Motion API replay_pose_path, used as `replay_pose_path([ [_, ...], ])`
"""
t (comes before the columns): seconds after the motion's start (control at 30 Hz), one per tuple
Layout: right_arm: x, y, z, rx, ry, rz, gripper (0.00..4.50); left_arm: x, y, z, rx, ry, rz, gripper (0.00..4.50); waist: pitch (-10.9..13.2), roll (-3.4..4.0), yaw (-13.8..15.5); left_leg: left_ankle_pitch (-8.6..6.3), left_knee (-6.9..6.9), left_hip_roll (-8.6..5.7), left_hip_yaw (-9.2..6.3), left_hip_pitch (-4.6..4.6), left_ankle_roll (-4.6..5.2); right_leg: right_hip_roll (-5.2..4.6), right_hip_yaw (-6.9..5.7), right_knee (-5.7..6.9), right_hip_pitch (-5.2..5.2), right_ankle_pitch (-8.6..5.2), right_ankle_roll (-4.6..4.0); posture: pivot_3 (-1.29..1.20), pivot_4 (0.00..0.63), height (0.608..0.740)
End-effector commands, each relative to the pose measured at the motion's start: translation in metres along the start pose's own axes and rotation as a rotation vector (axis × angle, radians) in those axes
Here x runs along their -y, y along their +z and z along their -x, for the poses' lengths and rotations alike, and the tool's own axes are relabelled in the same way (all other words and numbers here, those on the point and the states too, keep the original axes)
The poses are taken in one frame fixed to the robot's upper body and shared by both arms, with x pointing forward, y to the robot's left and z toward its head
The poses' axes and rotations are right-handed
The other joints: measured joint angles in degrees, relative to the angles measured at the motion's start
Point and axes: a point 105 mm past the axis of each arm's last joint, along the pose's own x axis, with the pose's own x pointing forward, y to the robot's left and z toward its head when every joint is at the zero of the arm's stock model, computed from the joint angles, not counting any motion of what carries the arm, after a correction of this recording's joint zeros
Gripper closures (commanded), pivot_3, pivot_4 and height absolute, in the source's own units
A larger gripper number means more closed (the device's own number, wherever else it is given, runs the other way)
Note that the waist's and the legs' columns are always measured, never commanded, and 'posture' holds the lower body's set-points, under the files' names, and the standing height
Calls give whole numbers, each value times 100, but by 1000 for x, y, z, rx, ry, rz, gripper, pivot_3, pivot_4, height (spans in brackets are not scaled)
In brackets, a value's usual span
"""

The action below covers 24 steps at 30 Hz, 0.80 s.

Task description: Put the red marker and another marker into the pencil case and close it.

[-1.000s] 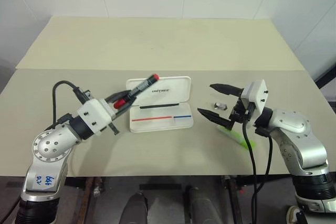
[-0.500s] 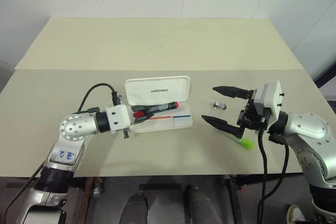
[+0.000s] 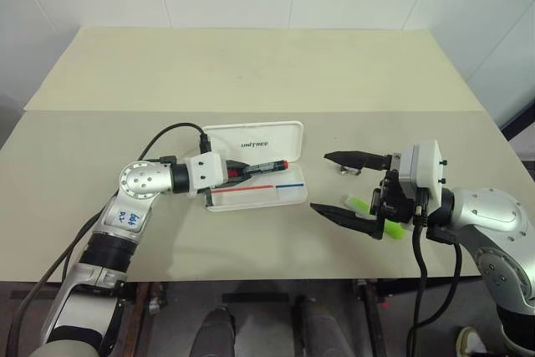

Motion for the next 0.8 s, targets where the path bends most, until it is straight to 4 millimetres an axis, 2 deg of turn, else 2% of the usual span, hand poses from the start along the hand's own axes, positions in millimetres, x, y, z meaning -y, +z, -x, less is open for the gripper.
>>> replay_pose_path([
  [0.03,2,7,0,22,-13,44,0,3,-4,-4,-21,-36,7,3969,0,0,3,0,-1,0,0,0,0,0,0,1,-1,1,2,0,150,740],
  [0.2,4,8,0,25,-31,50,0,4,-14,-6,-52,-34,74,3969,0,0,7,0,0,0,0,1,0,0,0,2,0,6,11,0,150,740],
  [0.53,5,7,1,27,-44,51,0,-7,-11,-14,-43,-16,65,3969,0,0,11,5,5,0,0,3,8,0,0,6,2,2,3,0,150,740],
  [0.57,5,8,1,28,-47,52,0,-8,-10,-15,-46,-19,54,3232,0,0,18,6,6,0,-1,3,9,0,0,7,2,2,3,0,150,740],
  [0.6,6,8,1,30,-49,52,0,-9,-9,-16,-42,-19,41,2958,0,0,21,6,6,0,-1,2,9,0,0,7,2,2,3,0,150,740],
  [0.8,6,7,0,31,-52,53,0,-8,2,-17,-1,-35,34,2958,0,0,6,6,0,-1,-1,0,9,0,0,6,-1,7,13,0,150,740],
])
